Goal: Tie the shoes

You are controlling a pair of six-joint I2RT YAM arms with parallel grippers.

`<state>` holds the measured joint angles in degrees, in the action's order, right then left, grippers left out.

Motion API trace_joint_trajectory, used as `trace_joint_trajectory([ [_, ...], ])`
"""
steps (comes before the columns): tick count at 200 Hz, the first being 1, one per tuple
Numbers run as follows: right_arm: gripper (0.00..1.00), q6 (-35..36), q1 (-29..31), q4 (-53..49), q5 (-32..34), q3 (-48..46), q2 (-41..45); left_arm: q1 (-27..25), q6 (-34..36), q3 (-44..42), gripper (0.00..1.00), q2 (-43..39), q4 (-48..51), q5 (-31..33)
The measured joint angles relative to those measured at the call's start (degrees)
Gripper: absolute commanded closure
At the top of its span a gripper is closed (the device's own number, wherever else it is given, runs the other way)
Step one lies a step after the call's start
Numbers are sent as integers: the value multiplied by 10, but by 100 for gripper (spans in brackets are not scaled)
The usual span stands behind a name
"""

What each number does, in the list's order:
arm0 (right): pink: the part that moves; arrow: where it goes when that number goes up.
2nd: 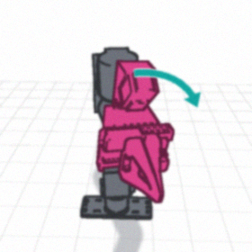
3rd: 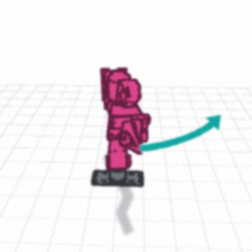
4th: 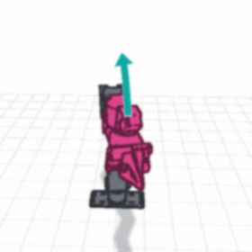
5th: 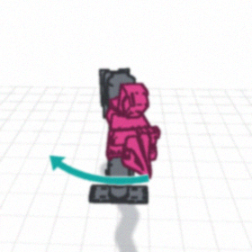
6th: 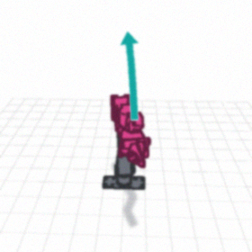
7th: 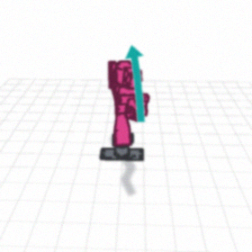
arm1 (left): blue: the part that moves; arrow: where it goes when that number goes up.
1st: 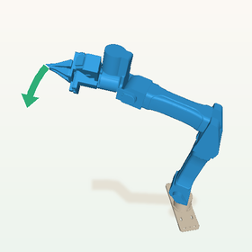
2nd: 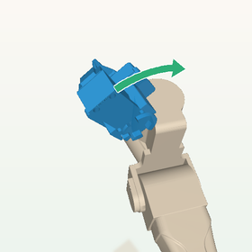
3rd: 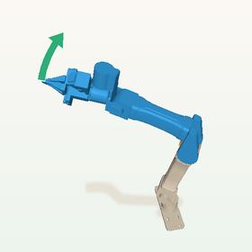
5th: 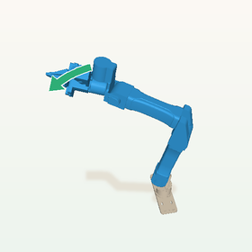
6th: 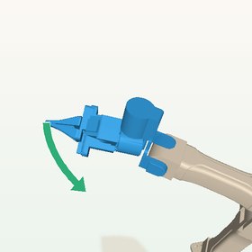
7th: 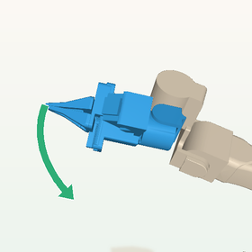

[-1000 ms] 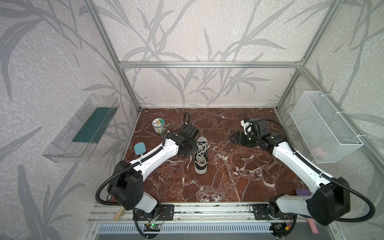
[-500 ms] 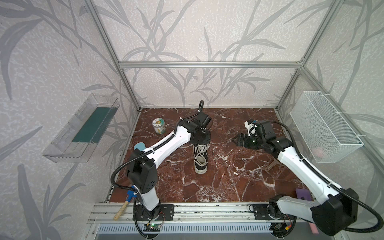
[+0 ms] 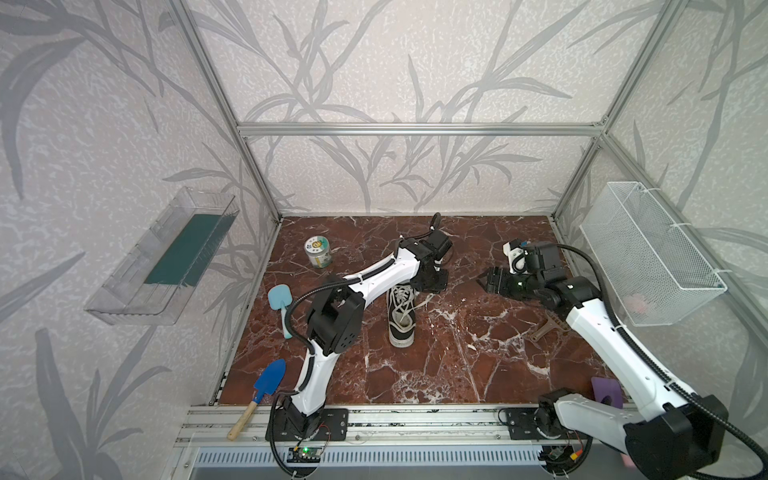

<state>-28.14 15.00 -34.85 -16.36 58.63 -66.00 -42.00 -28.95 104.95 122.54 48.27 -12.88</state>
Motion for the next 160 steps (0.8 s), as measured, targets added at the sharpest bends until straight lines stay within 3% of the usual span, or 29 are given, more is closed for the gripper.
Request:
trace_joint_trajectory([
  [7,26,2,-3,-2,-2,-2,1,0,-2,5,74,9,-2,-3],
  [23,26,6,-10,-6,-2,-4,1,-3,-2,17,54,26,-1,-7],
  [33,26,8,-13,-7,-2,-4,1,-6,3,24,47,33,-2,-8],
  [109,26,-17,-20,-6,-16,-31,2,-12,0,47,47,22,-13,-16],
  [160,26,-124,22,34,-34,-106,10,43,13,-55,47,-121,-28,-17],
])
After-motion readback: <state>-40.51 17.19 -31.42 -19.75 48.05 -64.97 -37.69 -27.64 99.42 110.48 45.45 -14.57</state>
